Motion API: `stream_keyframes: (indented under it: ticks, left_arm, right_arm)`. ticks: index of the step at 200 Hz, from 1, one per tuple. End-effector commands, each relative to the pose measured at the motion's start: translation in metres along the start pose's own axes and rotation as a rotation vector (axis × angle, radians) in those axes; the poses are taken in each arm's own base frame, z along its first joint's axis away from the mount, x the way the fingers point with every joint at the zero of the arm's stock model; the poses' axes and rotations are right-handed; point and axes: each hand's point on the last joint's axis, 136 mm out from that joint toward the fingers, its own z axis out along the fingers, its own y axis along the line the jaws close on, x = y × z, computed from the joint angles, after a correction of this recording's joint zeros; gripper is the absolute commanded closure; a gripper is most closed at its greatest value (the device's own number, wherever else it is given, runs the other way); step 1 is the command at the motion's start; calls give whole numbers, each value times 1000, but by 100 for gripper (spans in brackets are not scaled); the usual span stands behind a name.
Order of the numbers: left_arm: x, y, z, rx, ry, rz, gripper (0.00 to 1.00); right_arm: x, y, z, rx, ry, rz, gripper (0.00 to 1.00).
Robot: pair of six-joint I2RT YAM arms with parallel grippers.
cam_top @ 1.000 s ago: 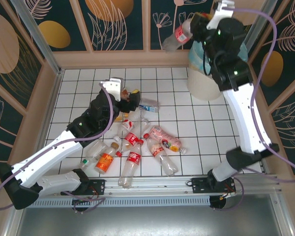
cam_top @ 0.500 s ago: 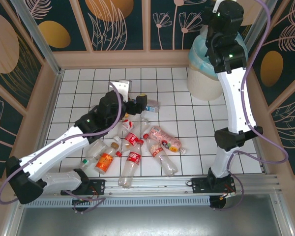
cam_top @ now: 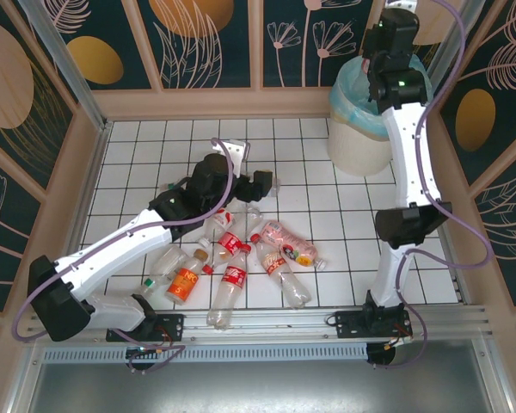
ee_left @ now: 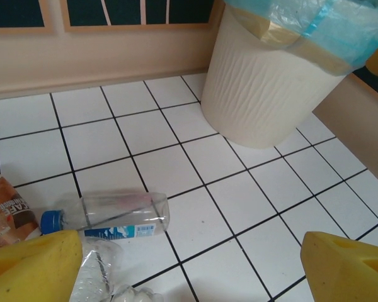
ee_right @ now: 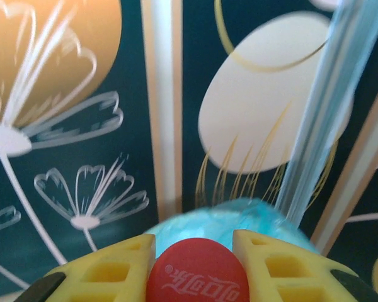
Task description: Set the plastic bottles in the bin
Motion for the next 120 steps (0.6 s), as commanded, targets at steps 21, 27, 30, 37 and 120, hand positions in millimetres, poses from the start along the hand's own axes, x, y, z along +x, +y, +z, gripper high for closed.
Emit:
stream_keyframes:
  ticks: [21,27,30,37,120]
  left_arm:
    - [1,-3,2,14,7,-23,11]
    - [3,-2,3,13,10,-23,11]
    - [4,-2,4,11,11,-23,11]
    - [5,-1,4,10,14,-22,10]
    - [5,0,7,-7,22,-3,10]
  right_arm:
    - [51,22,23,-25,112,-71,100]
    - [51,22,24,-26,111,-67,100]
    - [51,22,24,-26,109,-65,100]
    - [50,21,24,-20,108,-62,100]
    - [53,22,17,-33,134,-26,37]
